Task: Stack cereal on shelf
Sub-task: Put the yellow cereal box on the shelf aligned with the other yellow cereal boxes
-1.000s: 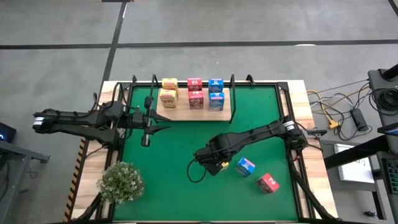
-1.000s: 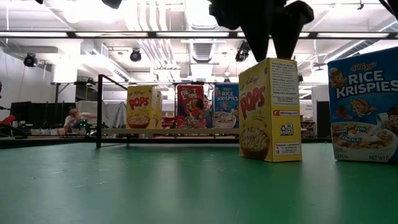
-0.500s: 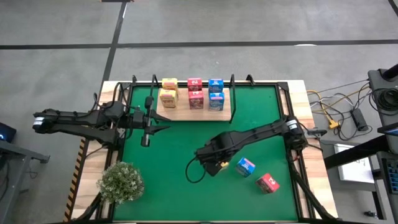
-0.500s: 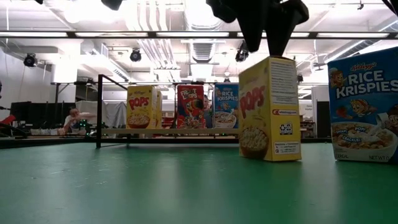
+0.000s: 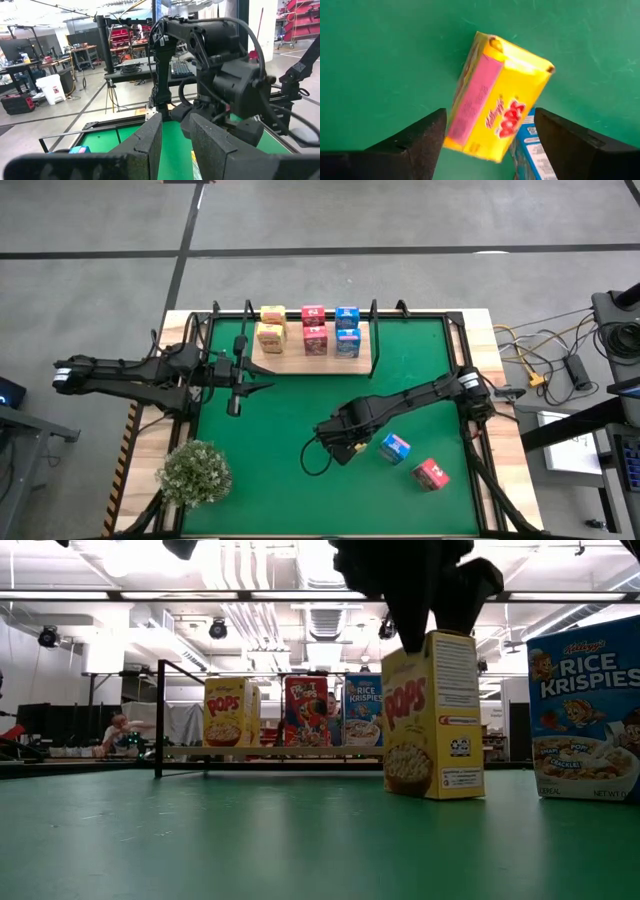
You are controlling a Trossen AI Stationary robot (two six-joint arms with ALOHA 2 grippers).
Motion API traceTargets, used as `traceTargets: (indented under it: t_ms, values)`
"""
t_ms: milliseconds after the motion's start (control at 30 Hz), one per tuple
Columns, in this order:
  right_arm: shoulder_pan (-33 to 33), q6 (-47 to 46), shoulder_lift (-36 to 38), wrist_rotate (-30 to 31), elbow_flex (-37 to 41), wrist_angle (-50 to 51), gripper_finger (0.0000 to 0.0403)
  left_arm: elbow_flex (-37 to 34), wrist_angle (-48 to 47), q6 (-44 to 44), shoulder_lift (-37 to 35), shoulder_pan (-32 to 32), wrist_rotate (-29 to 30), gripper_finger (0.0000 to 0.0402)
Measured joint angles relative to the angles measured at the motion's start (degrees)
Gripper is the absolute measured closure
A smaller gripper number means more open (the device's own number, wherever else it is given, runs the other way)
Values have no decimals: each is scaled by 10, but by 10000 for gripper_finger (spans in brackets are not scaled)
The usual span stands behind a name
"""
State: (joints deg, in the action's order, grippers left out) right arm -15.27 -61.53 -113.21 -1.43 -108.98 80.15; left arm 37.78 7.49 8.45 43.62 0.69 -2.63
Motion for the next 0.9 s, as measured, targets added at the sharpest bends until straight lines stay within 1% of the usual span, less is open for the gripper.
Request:
traceTargets:
  t_ms: [267, 367, 600, 900]
  values:
    - [0, 7, 2, 0, -5, -3, 173, 0, 0, 0, 0, 0, 0, 318]
    - [0, 9, 3, 0, -8, -6, 188, 0, 0, 0, 0, 0, 0, 318]
    - [0, 16, 3, 5, -3, -29, 209, 0, 0, 0, 0, 0, 0, 318]
    - [0, 42, 3, 22, -10, -31, 226, 0, 0, 0, 0, 0, 0, 318]
